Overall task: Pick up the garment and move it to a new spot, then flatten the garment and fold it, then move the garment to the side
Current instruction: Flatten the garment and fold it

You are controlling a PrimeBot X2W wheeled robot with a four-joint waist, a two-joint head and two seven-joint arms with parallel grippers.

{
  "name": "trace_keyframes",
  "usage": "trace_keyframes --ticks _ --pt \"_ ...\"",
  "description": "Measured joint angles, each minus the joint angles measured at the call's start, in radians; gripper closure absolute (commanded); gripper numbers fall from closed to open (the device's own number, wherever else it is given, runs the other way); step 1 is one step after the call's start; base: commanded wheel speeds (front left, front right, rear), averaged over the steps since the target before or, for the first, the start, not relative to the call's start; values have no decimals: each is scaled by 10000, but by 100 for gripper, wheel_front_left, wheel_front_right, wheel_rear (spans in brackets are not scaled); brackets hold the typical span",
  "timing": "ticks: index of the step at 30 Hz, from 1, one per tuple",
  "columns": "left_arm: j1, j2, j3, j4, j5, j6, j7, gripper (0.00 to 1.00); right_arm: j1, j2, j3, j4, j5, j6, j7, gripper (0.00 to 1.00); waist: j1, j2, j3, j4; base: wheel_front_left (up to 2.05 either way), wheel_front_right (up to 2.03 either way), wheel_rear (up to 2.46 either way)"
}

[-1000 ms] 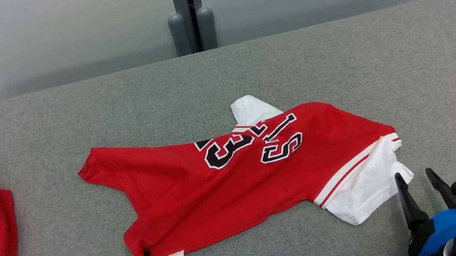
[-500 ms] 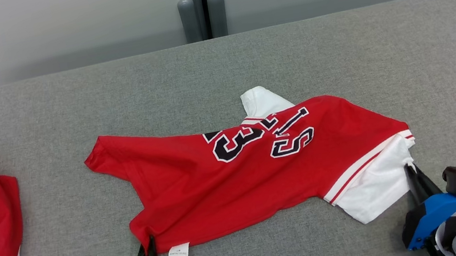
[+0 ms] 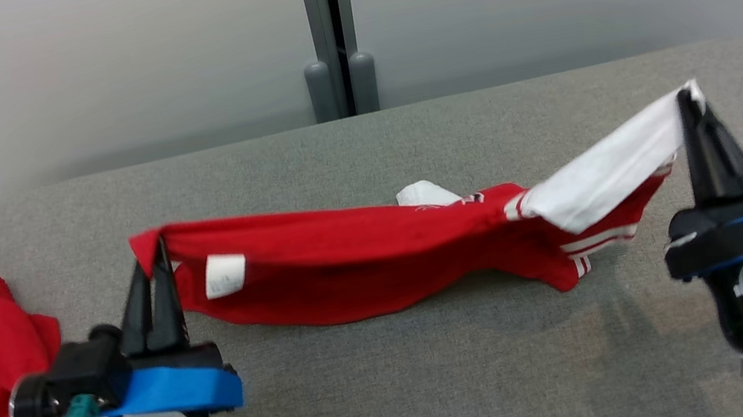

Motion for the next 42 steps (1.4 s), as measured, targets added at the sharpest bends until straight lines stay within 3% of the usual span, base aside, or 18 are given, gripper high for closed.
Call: trace_keyframes --ticks 6,10,15,22,28,32,37,42 --pt "-1152 439 290 -1870 77 -171 15 100 -688 -675 33 -2077 794 0 -2 100 -3 -1 -351 7 0 0 0" --pt "-2366 874 531 -2878 138 -136 635 100 -1533 -1009 -77 -3256 1317 -2 182 100 0 -1 -146 3 0 0 0" --pt "-3847 1256 790 -3388 105 -73 1557 100 -2874 -1482 -165 -3760 1267 0 855 100 0 -1 498 -95 0 0 0" --pt "-6019 1356 640 -1741 222 13 1969 100 -5291 -1666 247 -1942 593 -2 775 100 4 1 1891 -286 0 0 0" --pt "-8663 1478 644 190 604 362 803 100 -8519 -1835 96 -63 -454 2 98 100 6 3 2928 -261 0 0 0" --pt "-9826 1335 635 1189 654 451 226 100 -9911 -1847 -288 -79 -848 2 10 100 2 1 3205 -136 0 0 0" --pt "-9562 1187 610 2199 571 431 36 100 -9557 -1847 -777 -531 -681 6 2 100 0 0 3154 -147 0 0 0" --pt "-7361 1145 771 2963 466 430 12 100 -6627 -1651 -546 -675 -71 12 4 100 0 -1 2954 -313 0 0 0"
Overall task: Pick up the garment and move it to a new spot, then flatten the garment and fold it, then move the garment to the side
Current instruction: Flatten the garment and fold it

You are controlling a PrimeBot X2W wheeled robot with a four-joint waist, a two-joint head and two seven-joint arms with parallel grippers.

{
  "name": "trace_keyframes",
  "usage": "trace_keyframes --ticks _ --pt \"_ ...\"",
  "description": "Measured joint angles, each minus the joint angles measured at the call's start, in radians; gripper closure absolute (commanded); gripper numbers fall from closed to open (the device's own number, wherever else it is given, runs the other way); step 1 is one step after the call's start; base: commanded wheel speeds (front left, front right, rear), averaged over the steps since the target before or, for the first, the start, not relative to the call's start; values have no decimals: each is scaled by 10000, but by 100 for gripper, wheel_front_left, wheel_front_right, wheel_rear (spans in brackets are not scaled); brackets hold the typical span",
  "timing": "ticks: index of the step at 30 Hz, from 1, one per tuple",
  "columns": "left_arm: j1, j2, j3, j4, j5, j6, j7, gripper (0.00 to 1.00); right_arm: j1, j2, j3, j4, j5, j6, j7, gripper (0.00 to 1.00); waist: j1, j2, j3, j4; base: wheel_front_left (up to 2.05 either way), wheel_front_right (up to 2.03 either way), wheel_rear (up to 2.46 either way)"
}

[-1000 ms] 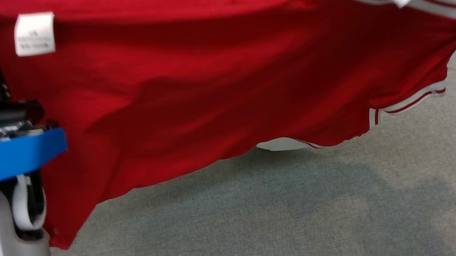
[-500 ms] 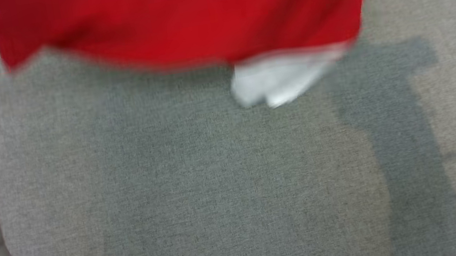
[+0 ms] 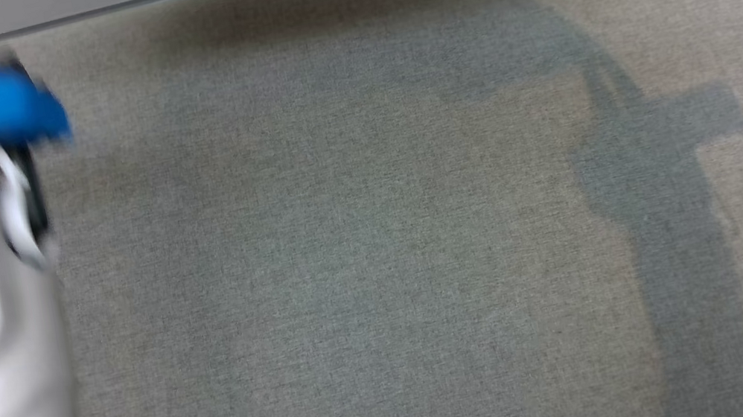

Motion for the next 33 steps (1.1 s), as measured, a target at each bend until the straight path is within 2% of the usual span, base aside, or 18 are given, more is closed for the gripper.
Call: trace_keyframes --ticks 7,13,20,33 --pt "3717 -635 337 174 -242 109 0 100 4916 949 -201 56 702 0 8 100 -1 -1 -279 -169 0 0 0" --pt "6179 -1162 690 232 -428 198 2 100 7711 1323 523 345 880 -2 6 100 -2 -2 -803 -142 0 0 0" --pt "7947 -1496 1091 382 -702 255 2 100 9466 1398 1072 545 926 -2 6 100 -3 -3 -1831 -146 0 0 0" --pt "10461 -1565 878 374 -1032 293 -29 100 11705 993 1653 817 951 -2 4 100 -3 -4 -3549 -328 0 0 0"
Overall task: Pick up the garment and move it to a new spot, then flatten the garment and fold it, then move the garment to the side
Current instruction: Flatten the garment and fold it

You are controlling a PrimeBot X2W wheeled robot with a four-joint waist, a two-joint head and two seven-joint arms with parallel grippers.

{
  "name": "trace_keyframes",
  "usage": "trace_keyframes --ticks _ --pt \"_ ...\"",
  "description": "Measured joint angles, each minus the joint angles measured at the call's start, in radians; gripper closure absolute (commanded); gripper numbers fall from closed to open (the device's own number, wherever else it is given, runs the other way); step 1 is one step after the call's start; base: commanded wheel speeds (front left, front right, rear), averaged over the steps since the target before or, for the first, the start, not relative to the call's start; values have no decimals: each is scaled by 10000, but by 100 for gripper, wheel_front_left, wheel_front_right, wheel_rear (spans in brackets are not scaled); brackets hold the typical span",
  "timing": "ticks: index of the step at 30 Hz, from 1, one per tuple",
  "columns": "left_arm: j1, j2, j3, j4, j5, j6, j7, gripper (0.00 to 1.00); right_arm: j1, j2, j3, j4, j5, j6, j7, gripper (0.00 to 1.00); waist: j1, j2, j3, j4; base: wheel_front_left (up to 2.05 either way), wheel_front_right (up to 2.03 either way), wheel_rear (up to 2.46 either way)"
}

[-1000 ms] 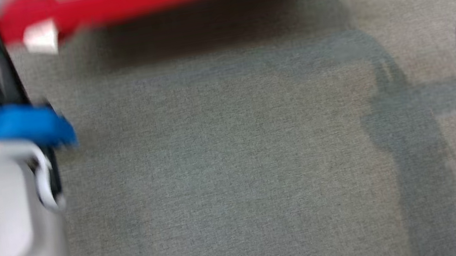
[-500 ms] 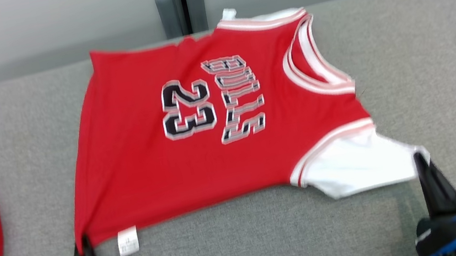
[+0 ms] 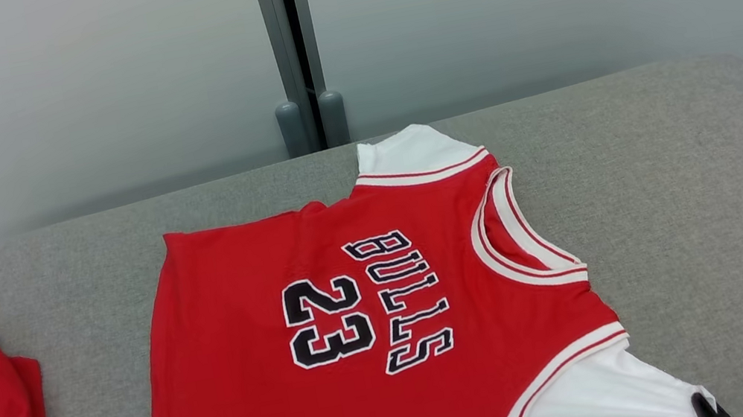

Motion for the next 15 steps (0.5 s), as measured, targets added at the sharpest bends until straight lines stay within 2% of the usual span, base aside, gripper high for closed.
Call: trace_keyframes --ticks 7,11,15 --pt "169 8 -255 -1047 176 -63 19 100 66 73 -276 -545 169 -2 -4 100 2 1 159 63 0 0 0" --pt "-630 10 -491 -1597 504 -190 29 100 -983 148 -362 -809 263 -2 -6 100 3 2 506 120 0 0 0" --pt "-1641 15 -725 -1511 786 -280 31 100 -2173 84 -291 -556 268 -8 -8 100 4 4 896 215 0 0 0"
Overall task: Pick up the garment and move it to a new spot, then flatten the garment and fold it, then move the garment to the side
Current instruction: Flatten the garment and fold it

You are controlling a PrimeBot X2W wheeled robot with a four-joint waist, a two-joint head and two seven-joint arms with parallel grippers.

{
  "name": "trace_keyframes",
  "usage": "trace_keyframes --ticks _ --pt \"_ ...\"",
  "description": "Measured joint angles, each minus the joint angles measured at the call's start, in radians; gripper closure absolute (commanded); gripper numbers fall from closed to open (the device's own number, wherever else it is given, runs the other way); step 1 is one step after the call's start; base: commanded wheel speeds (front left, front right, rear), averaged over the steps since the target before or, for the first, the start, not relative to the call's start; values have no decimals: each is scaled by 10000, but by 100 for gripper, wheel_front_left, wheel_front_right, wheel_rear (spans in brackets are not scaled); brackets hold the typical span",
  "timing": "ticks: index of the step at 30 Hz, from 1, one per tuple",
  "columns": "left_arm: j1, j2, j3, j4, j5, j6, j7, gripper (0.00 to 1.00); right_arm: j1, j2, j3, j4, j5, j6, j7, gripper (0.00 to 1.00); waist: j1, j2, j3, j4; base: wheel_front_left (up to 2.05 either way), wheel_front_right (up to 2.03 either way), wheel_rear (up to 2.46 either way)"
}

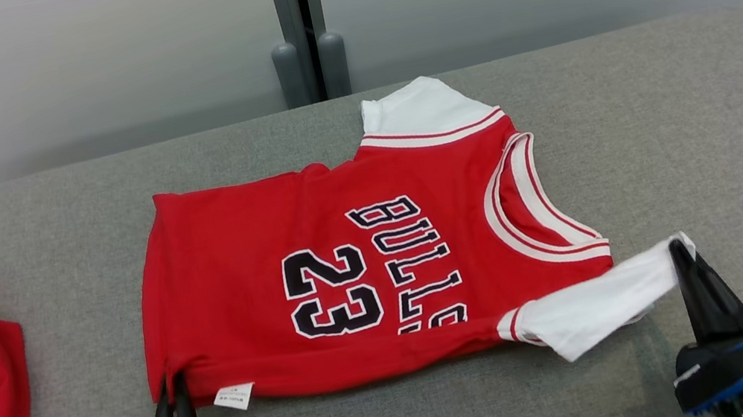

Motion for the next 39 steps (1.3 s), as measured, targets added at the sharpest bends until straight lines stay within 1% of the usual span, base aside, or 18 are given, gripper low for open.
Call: trace_keyframes --ticks 7,12,17,24,25,26,27,28,32,36,39 --pt "-1871 73 -178 1377 305 -56 0 100 -2066 -257 211 1162 -336 -2 2 100 1 1 762 134 0 0 0" --pt "-2804 157 -224 2155 401 -46 0 100 -3144 -370 242 1848 -583 -2 0 100 1 1 1224 253 0 0 0" --pt "-3376 217 -311 2481 527 -59 0 100 -3773 -366 286 2437 -823 -2 0 100 0 2 1520 348 0 0 0" --pt "-3821 236 -391 2731 623 -40 -2 100 -4242 -146 13 2823 -1208 -2 0 100 0 2 1748 450 0 0 0" --pt "-3829 230 -376 2782 610 -17 0 80 -4301 -105 -4 2861 -1269 -2 2 100 -1 2 1764 449 0 0 0" --pt "-3842 221 -357 2763 610 44 0 31 -4353 -65 -86 2886 -1312 -2 0 100 -1 2 1782 447 0 0 0" --pt "-3859 207 -309 2755 585 107 0 0 -4380 -48 -138 2915 -1379 -2 0 40 -1 2 1791 447 0 0 0" --pt "-3848 190 -255 2709 522 148 0 0 -4384 12 -251 2903 -1383 -2 0 0 -1 2 1793 444 0 0 0" --pt "-3483 163 -105 2393 445 268 0 0 -4338 199 -546 2437 -1536 -2 -2 0 -1 1 1743 429 0 0 0" --pt "-2899 117 -15 2090 332 268 0 0 -3893 274 -717 2100 -1615 -2 0 0 -2 0 1620 415 0 0 0" --pt "-2512 81 12 2069 205 180 0 0 -3470 332 -779 1977 -1582 -2 0 0 -3 -1 1548 381 0 0 0"
